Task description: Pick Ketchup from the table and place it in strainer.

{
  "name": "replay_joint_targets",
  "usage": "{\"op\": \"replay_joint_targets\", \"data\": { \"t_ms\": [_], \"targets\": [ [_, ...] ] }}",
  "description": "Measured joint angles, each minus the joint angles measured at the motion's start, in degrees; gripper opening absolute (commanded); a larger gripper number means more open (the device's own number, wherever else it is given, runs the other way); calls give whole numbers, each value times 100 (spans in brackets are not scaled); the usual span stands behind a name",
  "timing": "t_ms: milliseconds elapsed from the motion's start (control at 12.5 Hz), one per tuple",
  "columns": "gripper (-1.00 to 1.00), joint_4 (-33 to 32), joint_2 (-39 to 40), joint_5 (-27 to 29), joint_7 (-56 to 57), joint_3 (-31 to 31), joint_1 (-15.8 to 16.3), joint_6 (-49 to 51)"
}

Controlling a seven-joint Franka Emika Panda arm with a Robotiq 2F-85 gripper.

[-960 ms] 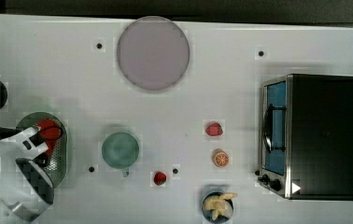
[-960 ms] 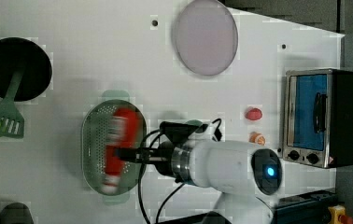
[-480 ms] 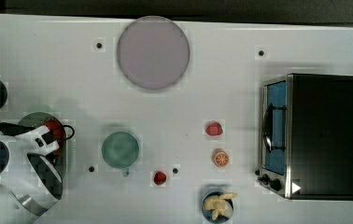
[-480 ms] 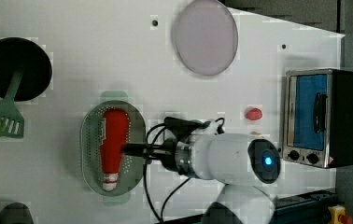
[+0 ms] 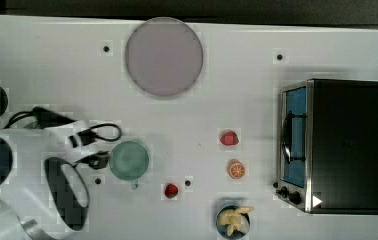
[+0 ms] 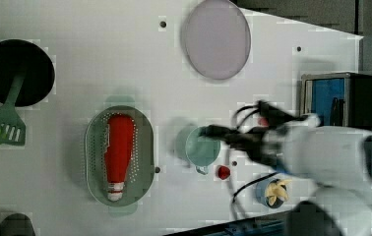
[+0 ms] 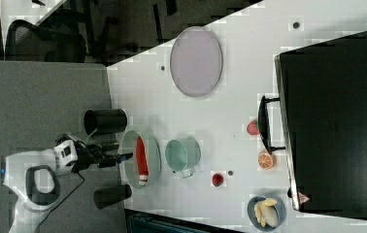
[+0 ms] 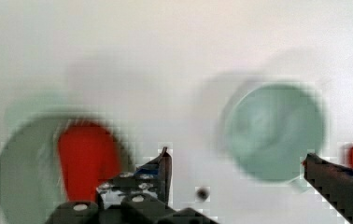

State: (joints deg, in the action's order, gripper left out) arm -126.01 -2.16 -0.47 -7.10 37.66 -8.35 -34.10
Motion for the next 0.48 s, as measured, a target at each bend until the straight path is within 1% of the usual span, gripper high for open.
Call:
{"op": "replay_joint_targets", "data": {
  "t_ms": [320,480],
  "targets": [
    [100,168,-933,0,0,-1248,-359,562],
    [100,302,-1232,2,0,-2034,-410,1070]
  ]
}}
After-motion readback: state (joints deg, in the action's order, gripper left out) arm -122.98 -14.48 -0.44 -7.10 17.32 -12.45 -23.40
